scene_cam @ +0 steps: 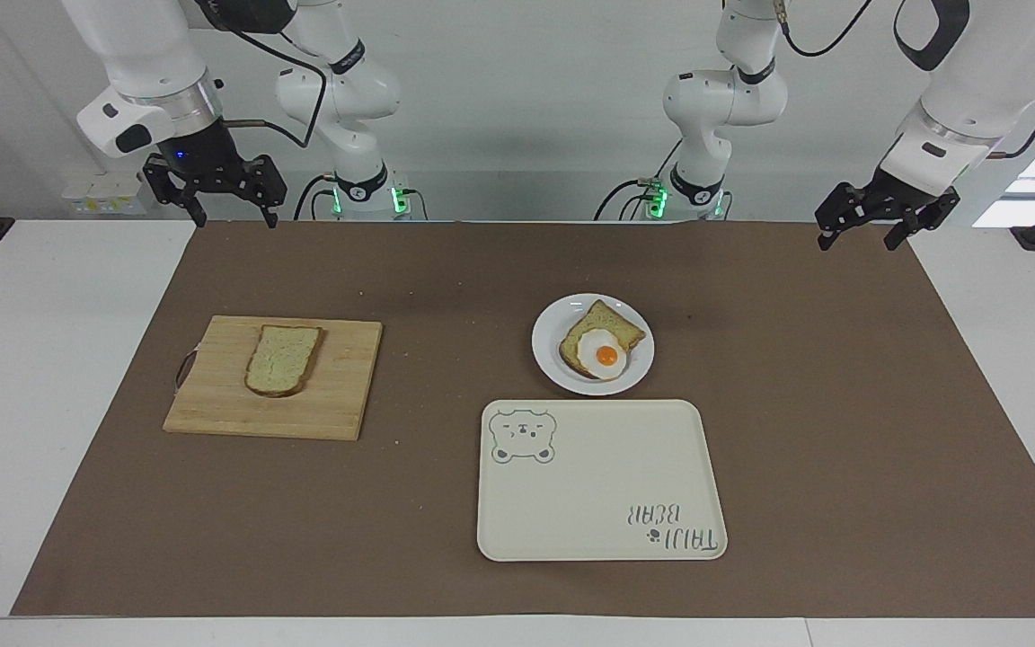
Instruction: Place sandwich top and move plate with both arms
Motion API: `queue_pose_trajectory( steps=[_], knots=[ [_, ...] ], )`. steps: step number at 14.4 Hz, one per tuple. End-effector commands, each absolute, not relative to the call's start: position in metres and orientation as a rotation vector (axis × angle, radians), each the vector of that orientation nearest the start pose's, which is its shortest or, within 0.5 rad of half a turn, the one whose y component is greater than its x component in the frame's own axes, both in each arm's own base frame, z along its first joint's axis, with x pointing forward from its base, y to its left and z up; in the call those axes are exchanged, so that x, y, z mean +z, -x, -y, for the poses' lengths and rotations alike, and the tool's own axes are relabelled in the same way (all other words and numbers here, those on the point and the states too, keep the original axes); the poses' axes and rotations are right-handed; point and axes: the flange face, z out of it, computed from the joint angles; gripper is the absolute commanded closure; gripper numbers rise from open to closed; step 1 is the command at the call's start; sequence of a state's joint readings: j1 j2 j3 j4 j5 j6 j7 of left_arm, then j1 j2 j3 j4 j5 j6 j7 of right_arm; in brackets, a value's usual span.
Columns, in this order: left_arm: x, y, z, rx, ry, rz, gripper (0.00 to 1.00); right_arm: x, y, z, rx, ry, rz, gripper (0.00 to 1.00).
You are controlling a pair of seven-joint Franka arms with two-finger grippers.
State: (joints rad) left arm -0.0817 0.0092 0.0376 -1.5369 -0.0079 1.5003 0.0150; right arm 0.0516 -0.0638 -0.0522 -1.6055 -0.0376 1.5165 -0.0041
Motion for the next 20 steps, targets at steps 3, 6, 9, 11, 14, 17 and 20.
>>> queue_pose_trajectory(
  steps=[3,6,9,11,14,17,20],
  knots=[
    [0.6312,-0.5407,0.0217,0.077,3.135,-0.074,0.00,0.6369,-0.5219,0.0054,0.034,3.152,0.033,0.00],
    [0.6312,-0.5407,0.0217,0.077,3.135,-0.074,0.00,0.6369,-0.5219,0.0054,0.034,3.151,0.041,0.00],
    [0.6312,-0.5407,0.0217,0.077,3.135,-0.074,0.00,0.6365,-0.5217,0.0052,0.032,3.150,0.043,0.00],
    [0.6303,-0.5412,0.0218,0.079,3.135,-0.074,0.00,0.6336,-0.5201,0.0058,0.020,3.146,0.044,0.00],
    [0.6312,-0.5407,0.0217,0.077,3.135,-0.074,0.00,0.6327,-0.5195,0.0055,0.017,3.143,0.044,0.00],
    [0.6312,-0.5407,0.0217,0.077,3.135,-0.074,0.00,0.6327,-0.5195,0.0055,0.017,3.143,0.044,0.00],
    [0.6312,-0.5407,0.0217,0.077,3.135,-0.074,0.00,0.6327,-0.5195,0.0063,0.017,3.143,0.044,0.00]
  ],
)
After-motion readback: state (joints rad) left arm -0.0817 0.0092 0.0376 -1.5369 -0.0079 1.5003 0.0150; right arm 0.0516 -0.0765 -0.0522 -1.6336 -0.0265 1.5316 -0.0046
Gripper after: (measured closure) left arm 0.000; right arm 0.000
